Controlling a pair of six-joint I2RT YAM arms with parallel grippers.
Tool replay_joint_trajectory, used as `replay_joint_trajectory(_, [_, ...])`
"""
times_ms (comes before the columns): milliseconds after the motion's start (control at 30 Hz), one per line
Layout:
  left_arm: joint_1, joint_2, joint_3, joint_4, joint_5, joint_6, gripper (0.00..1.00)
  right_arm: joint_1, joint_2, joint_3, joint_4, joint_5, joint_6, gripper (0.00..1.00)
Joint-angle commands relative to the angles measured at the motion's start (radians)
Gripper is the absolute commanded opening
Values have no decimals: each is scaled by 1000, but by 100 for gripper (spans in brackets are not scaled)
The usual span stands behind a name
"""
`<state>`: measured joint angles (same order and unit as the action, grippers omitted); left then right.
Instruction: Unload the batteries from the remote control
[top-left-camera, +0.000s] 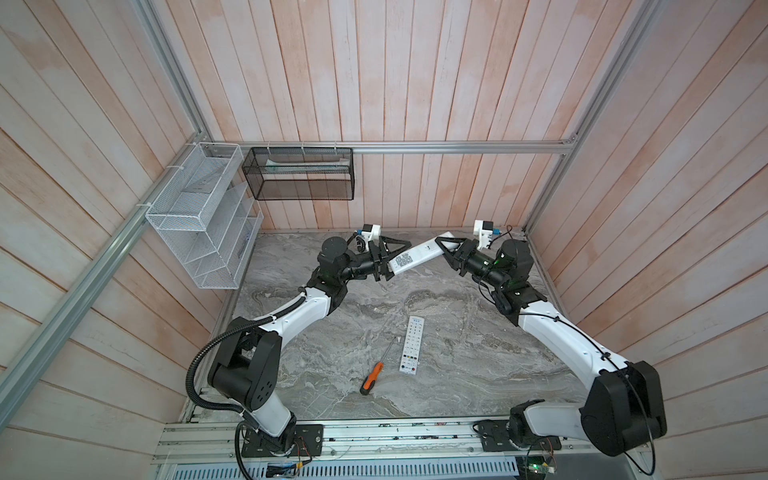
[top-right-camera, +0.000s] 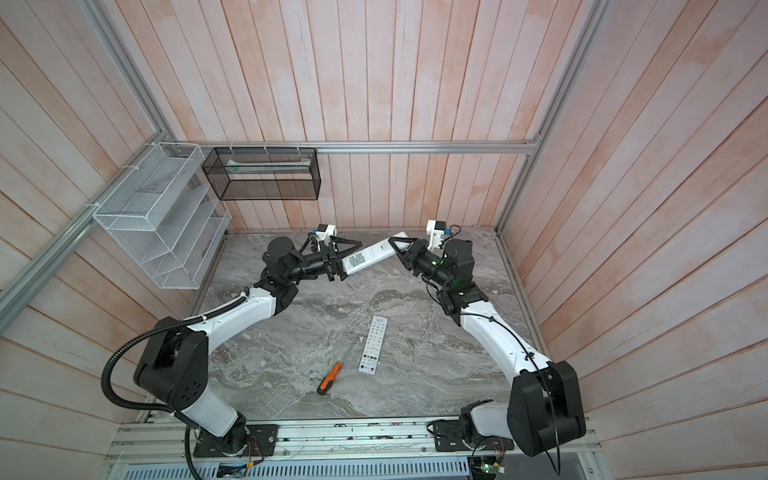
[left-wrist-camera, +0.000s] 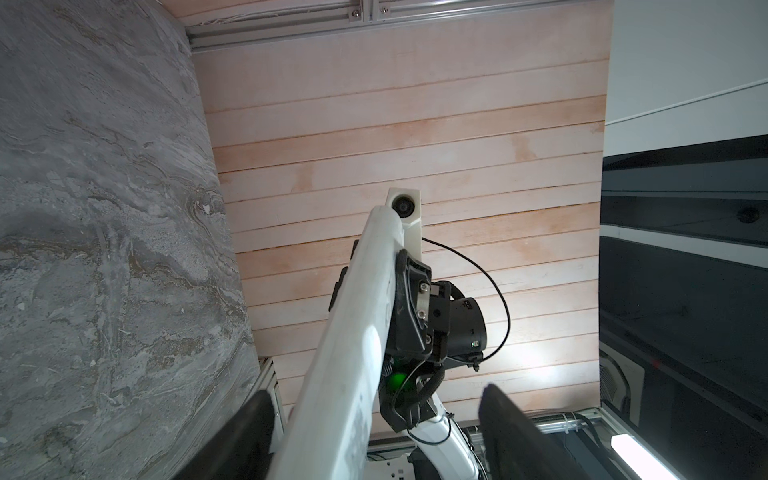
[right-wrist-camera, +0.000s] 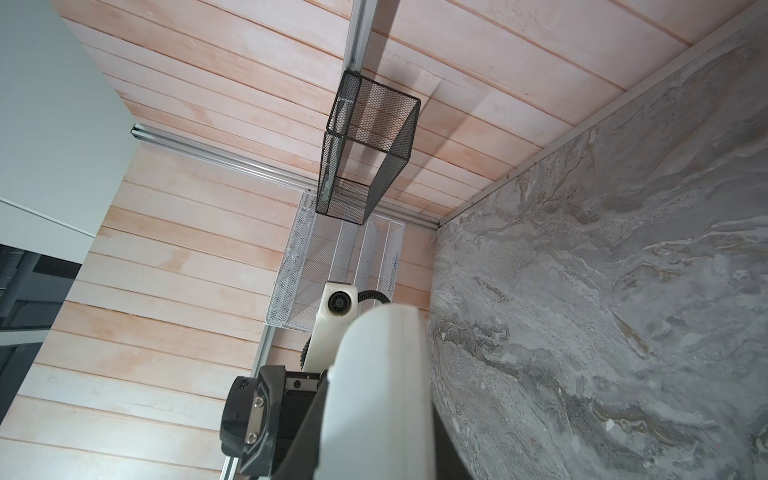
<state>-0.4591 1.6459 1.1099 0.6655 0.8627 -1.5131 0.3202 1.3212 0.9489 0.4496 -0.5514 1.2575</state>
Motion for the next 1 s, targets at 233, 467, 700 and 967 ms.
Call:
replay_joint_trajectory(233, [-23, -4, -6, 26, -5, -6, 57, 6, -40, -23, 44, 56, 10, 13])
replay_joint_trajectory(467, [-21, 2, 3, 7, -2, 6, 32, 6, -50, -25, 12, 52, -10, 15])
replay_joint_trajectory(700, [-12, 1, 30, -77, 17, 75, 24, 5, -50, -20, -32, 36, -37, 31])
replay_joint_trajectory(967, [50, -45, 40, -414, 86, 358, 22, -81, -71, 17, -317, -21, -177, 68])
